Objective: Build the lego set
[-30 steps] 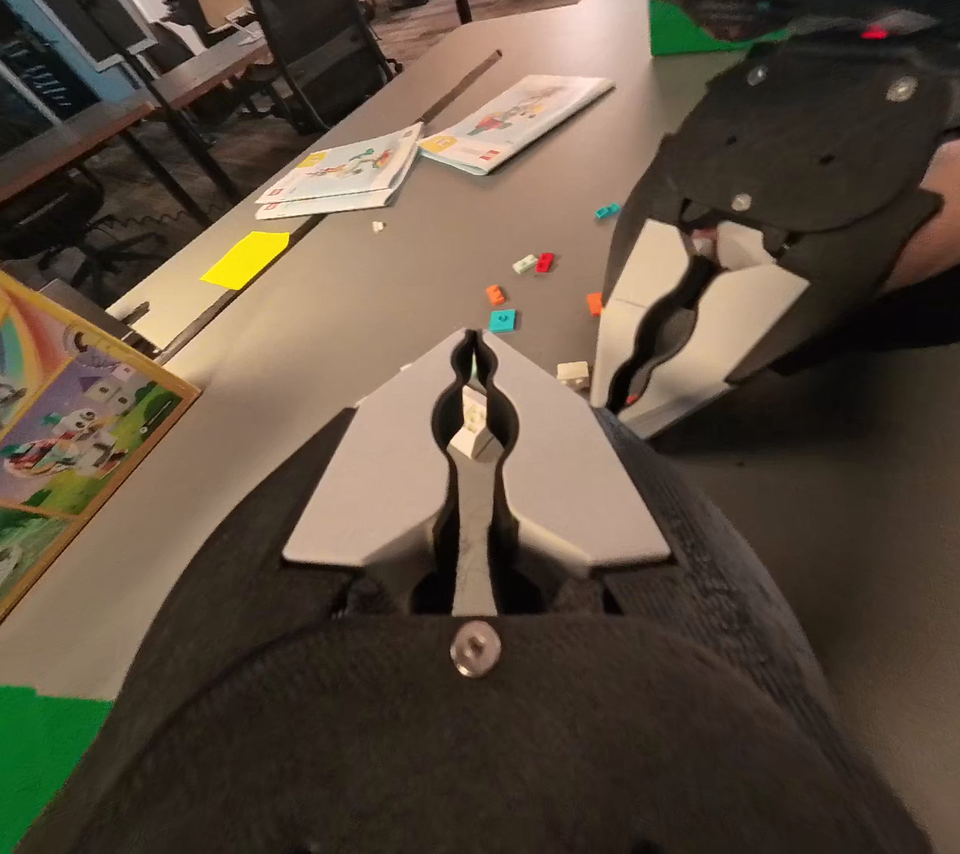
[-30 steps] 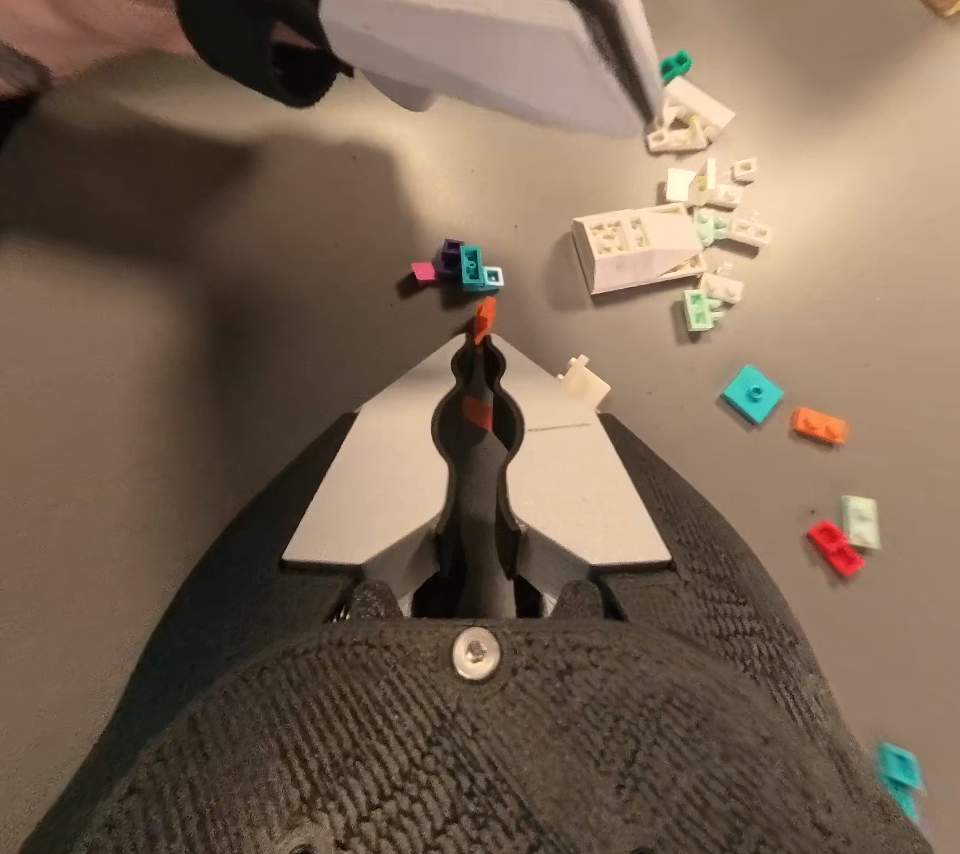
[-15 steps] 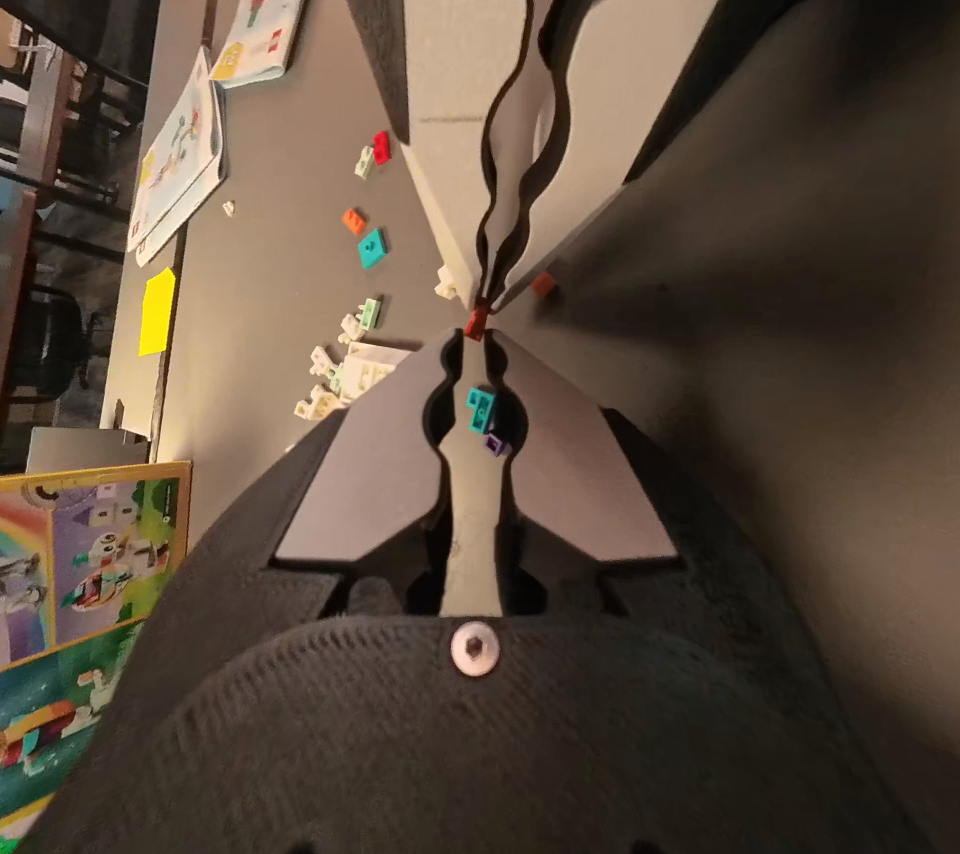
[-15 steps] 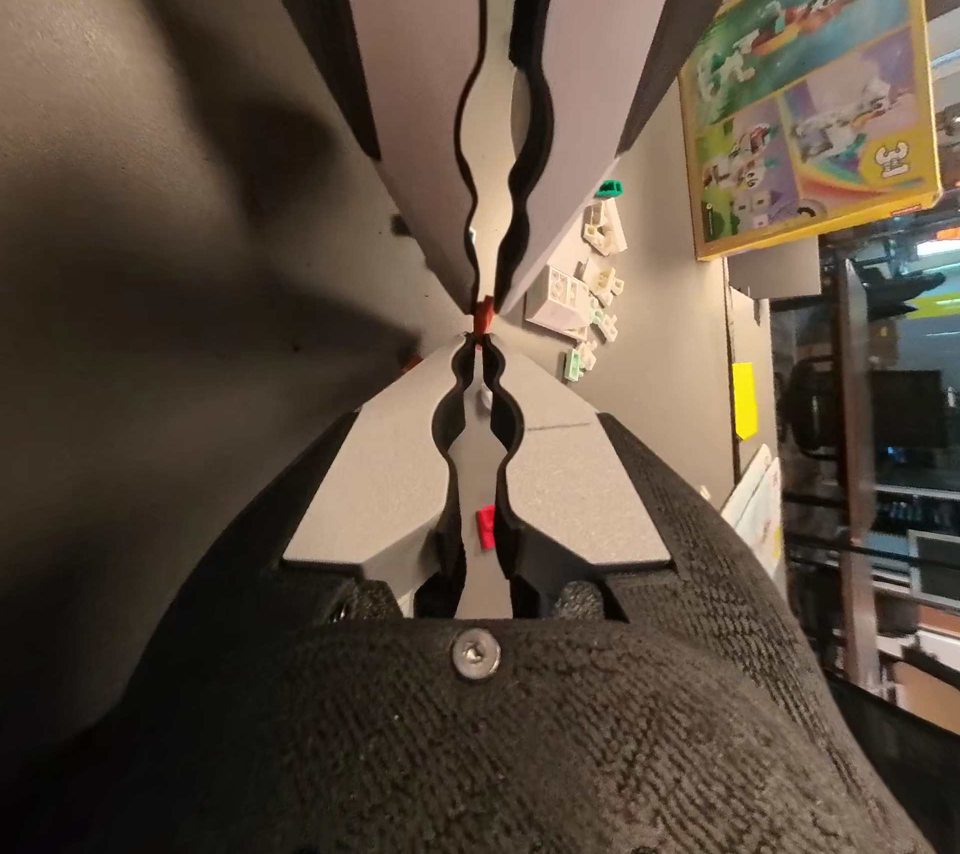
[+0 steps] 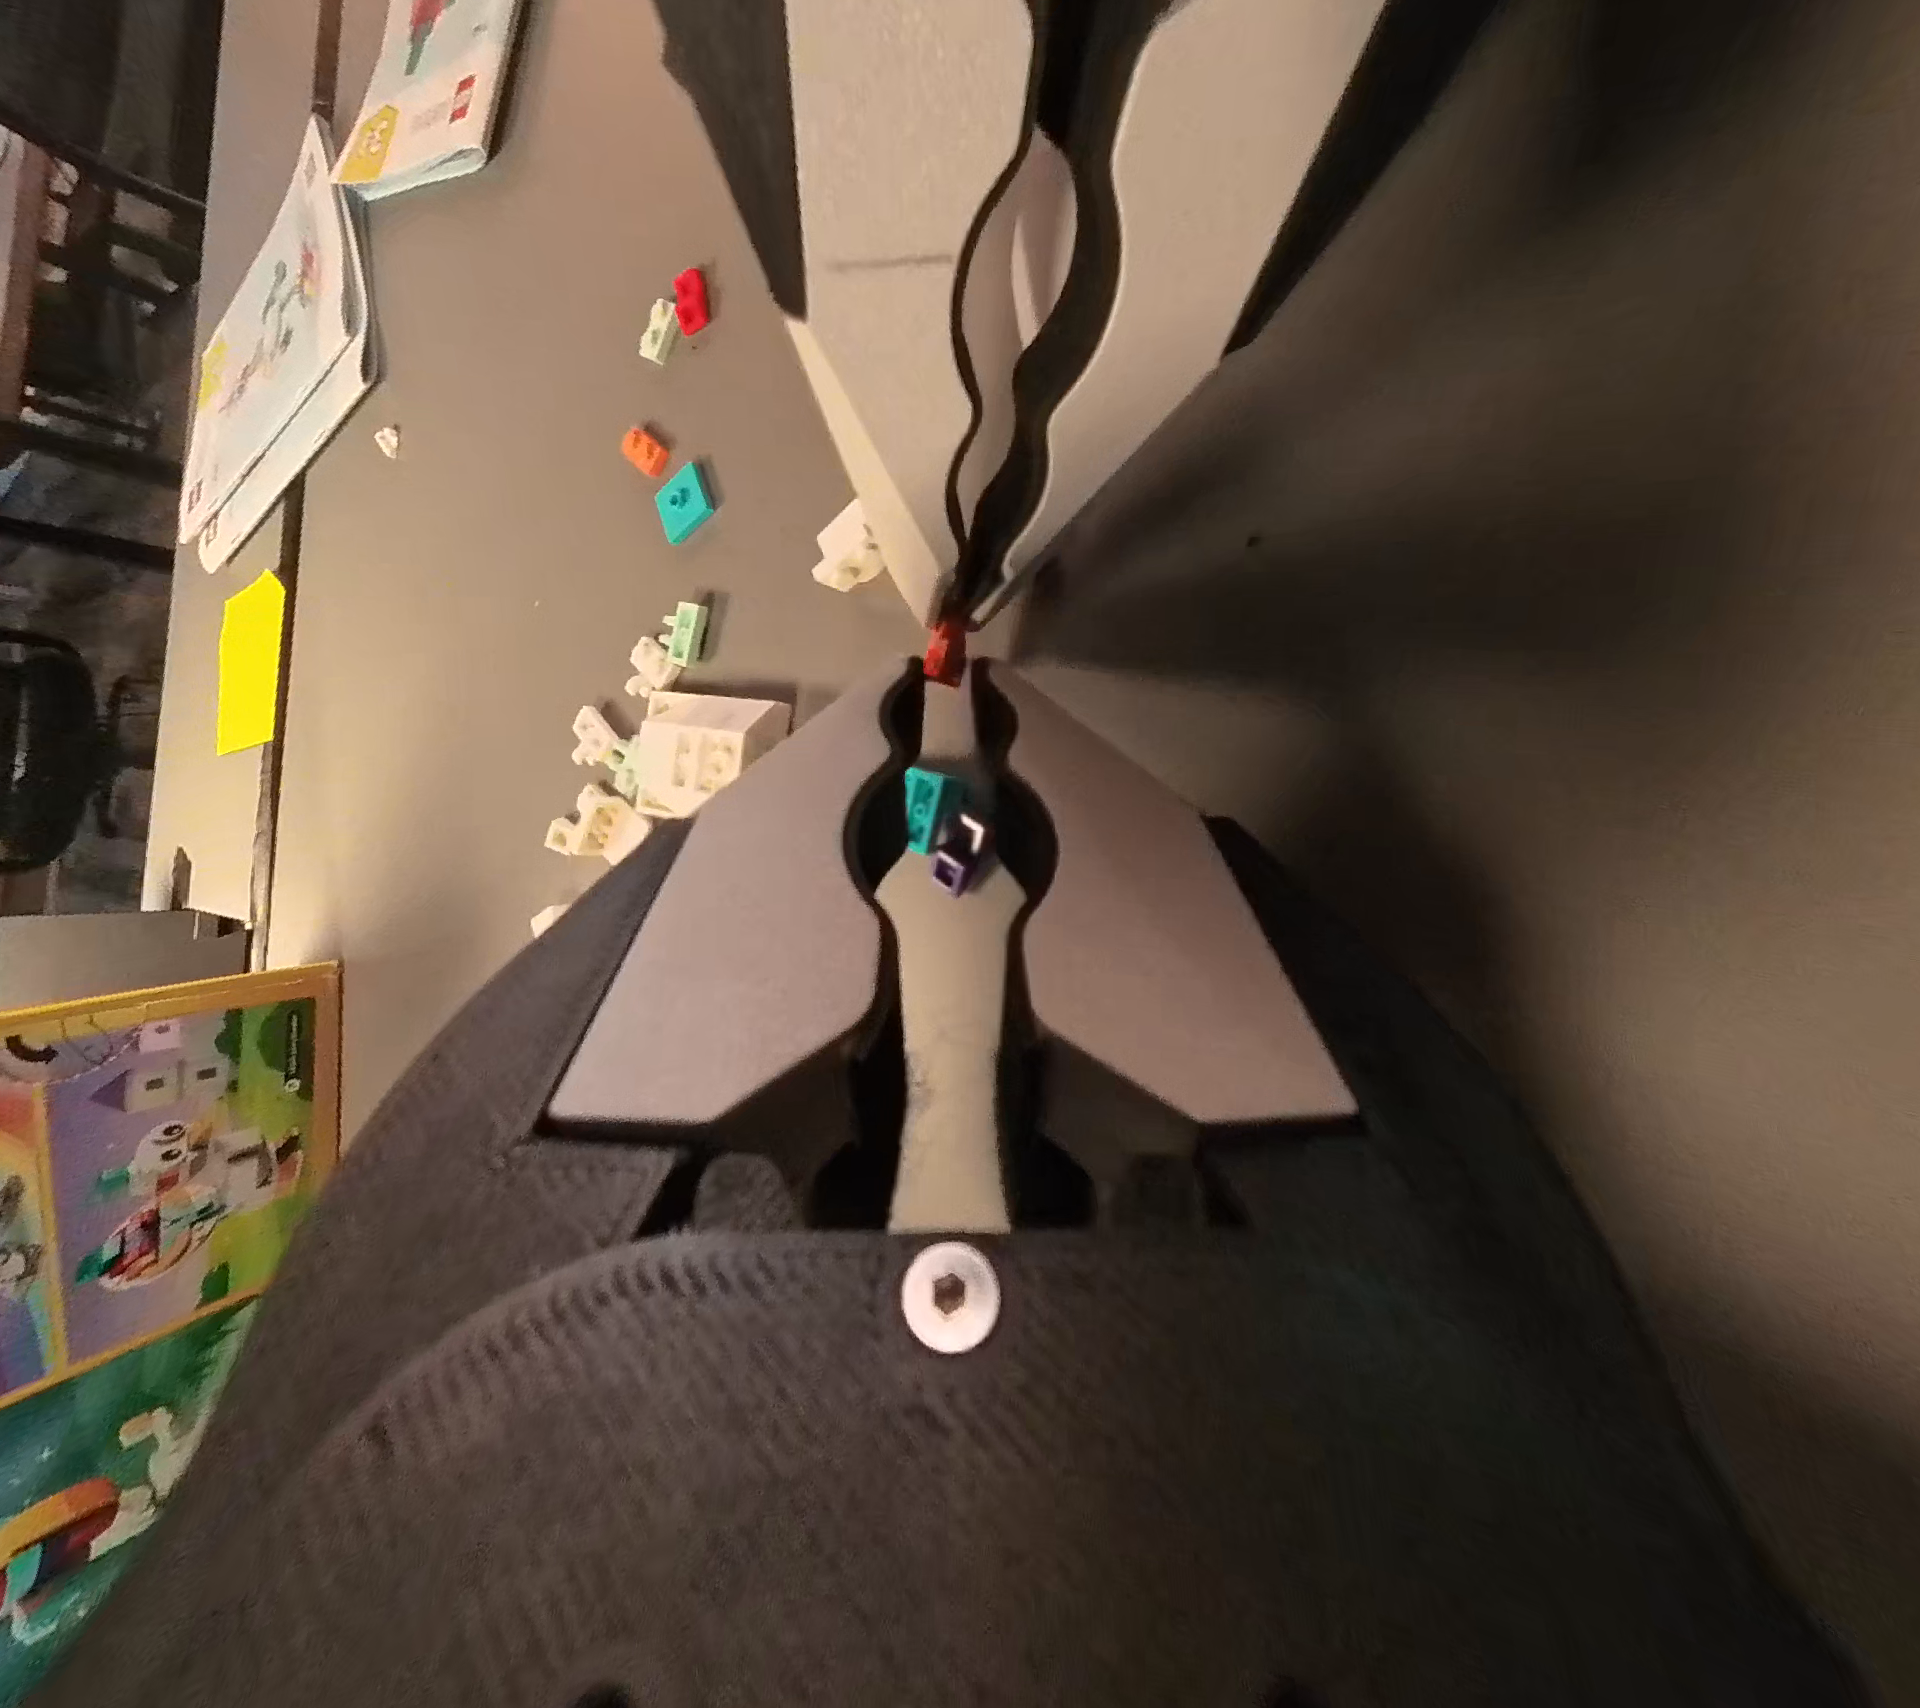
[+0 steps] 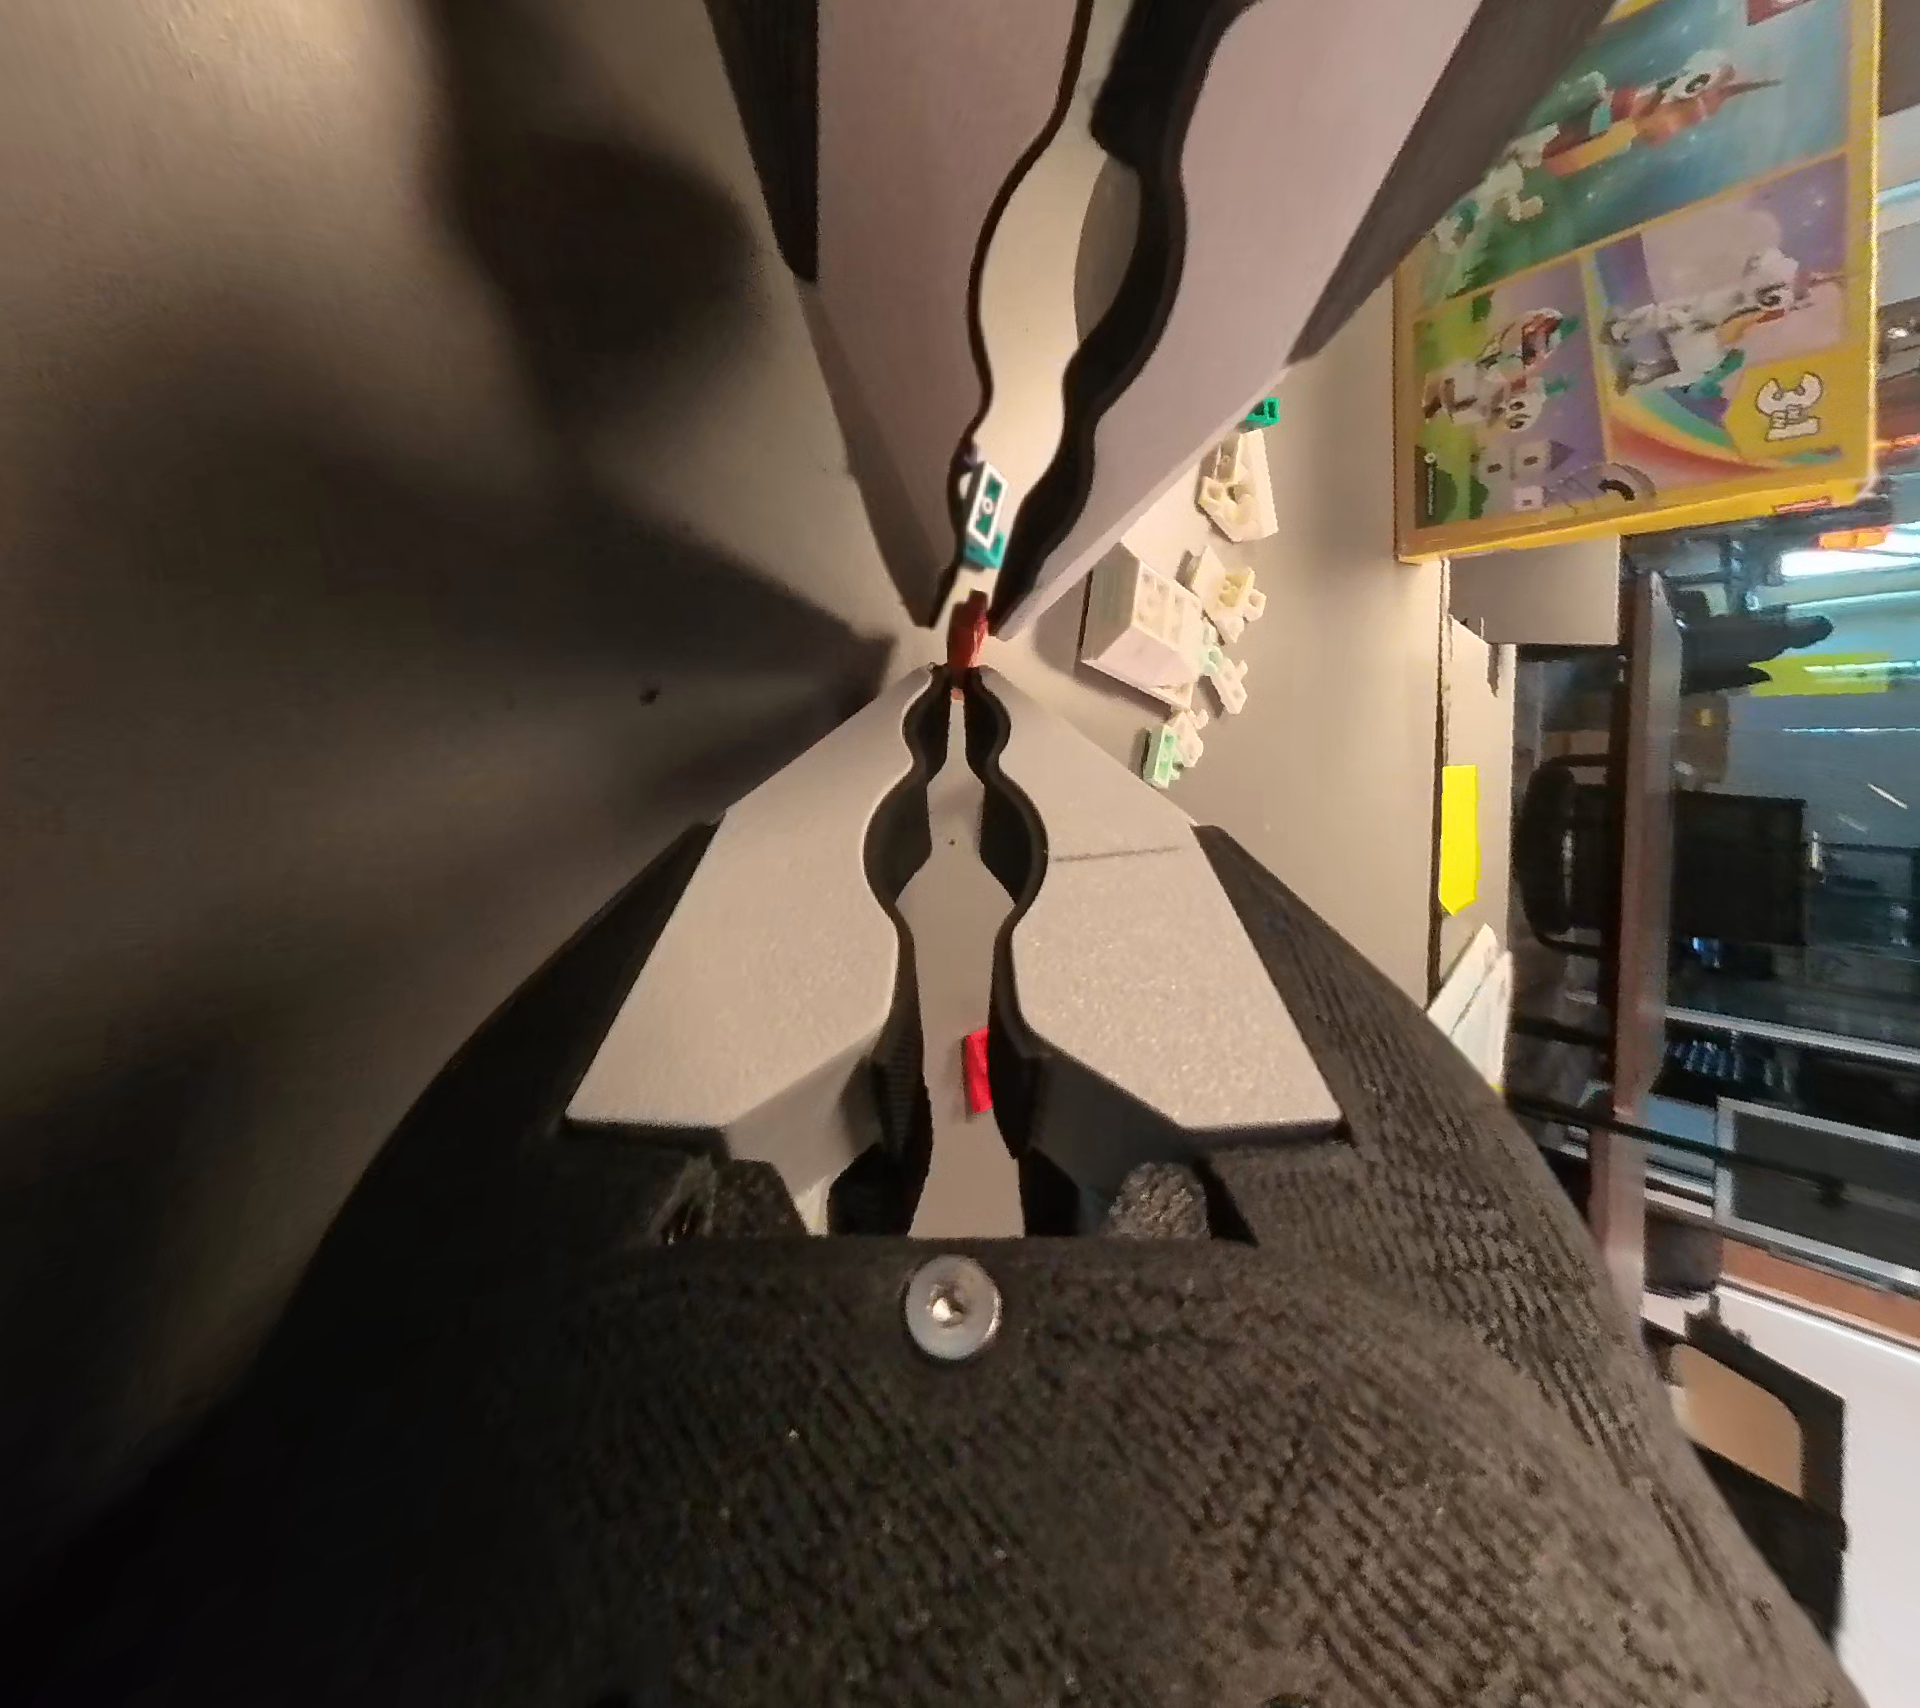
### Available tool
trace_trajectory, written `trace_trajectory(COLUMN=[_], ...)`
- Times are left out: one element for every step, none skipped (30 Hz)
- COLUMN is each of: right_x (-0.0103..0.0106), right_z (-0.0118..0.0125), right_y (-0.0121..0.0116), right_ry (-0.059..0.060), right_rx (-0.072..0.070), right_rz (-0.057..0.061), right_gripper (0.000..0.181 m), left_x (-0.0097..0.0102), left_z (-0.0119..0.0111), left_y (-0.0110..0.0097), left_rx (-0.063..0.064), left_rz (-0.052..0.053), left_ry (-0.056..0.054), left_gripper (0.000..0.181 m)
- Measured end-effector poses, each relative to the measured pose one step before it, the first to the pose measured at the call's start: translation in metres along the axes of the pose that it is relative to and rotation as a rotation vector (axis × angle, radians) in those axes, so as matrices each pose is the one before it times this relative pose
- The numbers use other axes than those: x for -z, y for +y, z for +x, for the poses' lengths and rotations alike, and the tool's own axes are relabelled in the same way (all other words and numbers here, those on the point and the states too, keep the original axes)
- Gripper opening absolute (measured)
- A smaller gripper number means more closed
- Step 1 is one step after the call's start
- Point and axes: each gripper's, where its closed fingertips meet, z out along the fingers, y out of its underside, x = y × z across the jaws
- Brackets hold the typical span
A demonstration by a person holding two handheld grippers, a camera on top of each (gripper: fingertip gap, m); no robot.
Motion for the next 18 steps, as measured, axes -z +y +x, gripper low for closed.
trace_trajectory(right_x=[-0.00048,-0.00018,-0.00003,0.00004,0.0001,0.00015,0.00014,-0.00001,-0.00001,-0.00014,-0.00024,-0.00027,-0.00022,-0.00009,-0.00017,0.0,0.00004,0.00002], right_z=[-0.00015,-0.00022,-0.00029,-0.00026,0.00022,0.00037,0.00022,0.00003,0.0001,-0.0001,-0.00031,-0.00038,-0.00038,-0.00028,-0.00009,-0.00016,-0.00019,-0.00024], right_y=[0.00039,0.00028,-0.00023,-0.00028,0.00002,0.0003,0.00034,0.00018,0.00026,0.00022,0.00013,0.00003,-0.0001,0.00002,0.00007,-0.00014,-0.00027,-0.00031], right_ry=[0.0035,0.0022,-0.0008,-0.0022,-0.0004,0.001,0.0005,0.0009,0.0019,0.0015,0.0005,-0.0006,-0.0002,0.0006,0.0006,0.0002,-0.0005,-0.0007], right_rx=[0.0101,0.0071,0.0008,-0.0032,-0.0032,-0.0012,-0.0006,0.0013,0.0038,0.0047,0.0031,0.0026,0.0031,0.0036,0.0032,0.0022,0.0004,0.0001], right_rz=[-0.0078,-0.0047,0.0001,0.0027,0.0012,0.0,-0.0006,-0.0005,-0.0017,-0.0024,-0.0021,-0.001,-0.0004,-0.001,-0.0016,0.0,0.001,0.0013], right_gripper=[0.001,0.001,0.001,0.001,0.001,0.001,0.001,0.001,0.001,0.001,0.001,0.001,0.001,0.001,0.001,0.001,0.001,0.001], left_x=[-0.0002,-0.0001,0.00024,0.00029,0.00035,0.00042,0.00048,0.00016,-0.00008,-0.00062,-0.00072,-0.00058,-0.00024,0.00016,0.00031,0.00062,0.00051,0.00035], left_z=[0.00117,-0.00122,-0.00089,0.00018,0.00011,-0.0001,-0.00067,-0.00113,-0.00087,0.00041,0.00141,0.00121,0.00092,0.00019,-0.0001,0.00016,-0.00076,-0.00083], left_y=[0.00001,-0.00051,-0.00026,-0.00024,-0.00072,-0.00053,0.00004,0.00054,0.00068,0.00061,0.00021,-0.00017,-0.00073,-0.00091,-0.00092,-0.00089,-0.00052,0.00029], left_rx=[0.0019,0.004,-0.0002,-0.0014,0.0,0.0003,-0.002,-0.0033,-0.0039,-0.0059,-0.0056,-0.0044,-0.005,-0.0041,-0.0021,-0.0002,0.0023,0.0024], left_rz=[0.0026,0.0036,0.0004,0.0021,0.0055,0.0035,-0.0011,-0.0061,-0.0067,-0.0058,-0.0022,0.0002,0.0031,0.0039,0.0045,0.0051,0.0046,0.0005], left_ry=[0.0089,-0.0067,-0.0048,0.0011,0.0,-0.0003,-0.0041,-0.0089,-0.0078,-0.001,0.0041,0.0044,0.0022,-0.0013,-0.0017,0.001,-0.0024,-0.0028], left_gripper=[0.012,0.018,0.019,0.019,0.019,0.019,0.02,0.022,0.023,0.023,0.022,0.02,0.018,0.015,0.013,0.012,0.011,0.011])
